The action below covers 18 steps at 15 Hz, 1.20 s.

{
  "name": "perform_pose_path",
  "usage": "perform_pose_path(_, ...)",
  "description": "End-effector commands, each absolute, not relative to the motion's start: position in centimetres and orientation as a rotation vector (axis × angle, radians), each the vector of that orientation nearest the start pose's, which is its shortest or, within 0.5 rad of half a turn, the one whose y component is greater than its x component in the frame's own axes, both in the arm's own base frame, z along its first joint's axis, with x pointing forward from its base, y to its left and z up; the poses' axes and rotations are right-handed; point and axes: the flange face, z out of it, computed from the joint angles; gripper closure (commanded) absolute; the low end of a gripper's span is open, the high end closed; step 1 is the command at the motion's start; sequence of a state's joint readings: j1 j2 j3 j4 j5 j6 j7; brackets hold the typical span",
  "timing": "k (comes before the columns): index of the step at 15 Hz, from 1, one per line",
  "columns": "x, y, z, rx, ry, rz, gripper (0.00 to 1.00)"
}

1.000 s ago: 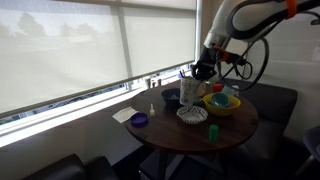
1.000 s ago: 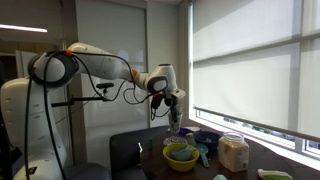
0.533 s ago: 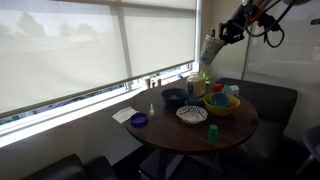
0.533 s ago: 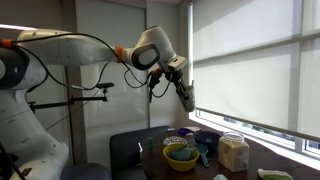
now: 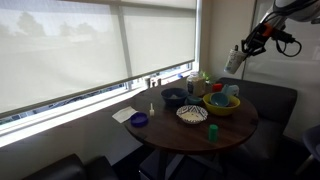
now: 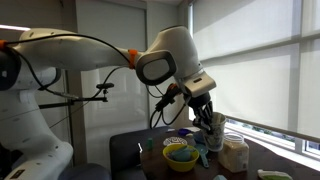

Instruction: Pick up the stacked paper cups and put them on the table

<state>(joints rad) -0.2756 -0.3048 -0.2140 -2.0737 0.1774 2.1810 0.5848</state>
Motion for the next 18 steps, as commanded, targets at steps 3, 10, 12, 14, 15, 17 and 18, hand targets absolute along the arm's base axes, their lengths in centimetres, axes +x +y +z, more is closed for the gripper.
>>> perform_pose_path(3, 47.4, -28.8, 56.9, -2.319, 1.741, -0.453, 0.99)
perform_pose_path(10, 52.6, -29.7, 55.5, -2.402, 1.836, -0.403, 0.99)
perform_pose_path(12, 54.0, -29.6, 54.8, -2.432, 1.859, -0.407, 0.99)
perform_pose_path(14, 55.4, -29.6, 54.4, -2.457, 1.895, -0.462, 0.99)
perform_pose_path(15, 56.1, -29.5, 54.1, -2.467, 1.903, -0.478, 0.99)
perform_pose_path(17, 57.2, -29.0, 53.1, -2.474, 1.908, -0.477, 0.99)
perform_pose_path(18, 57.5, -28.7, 52.5, -2.472, 1.913, -0.472, 0.99)
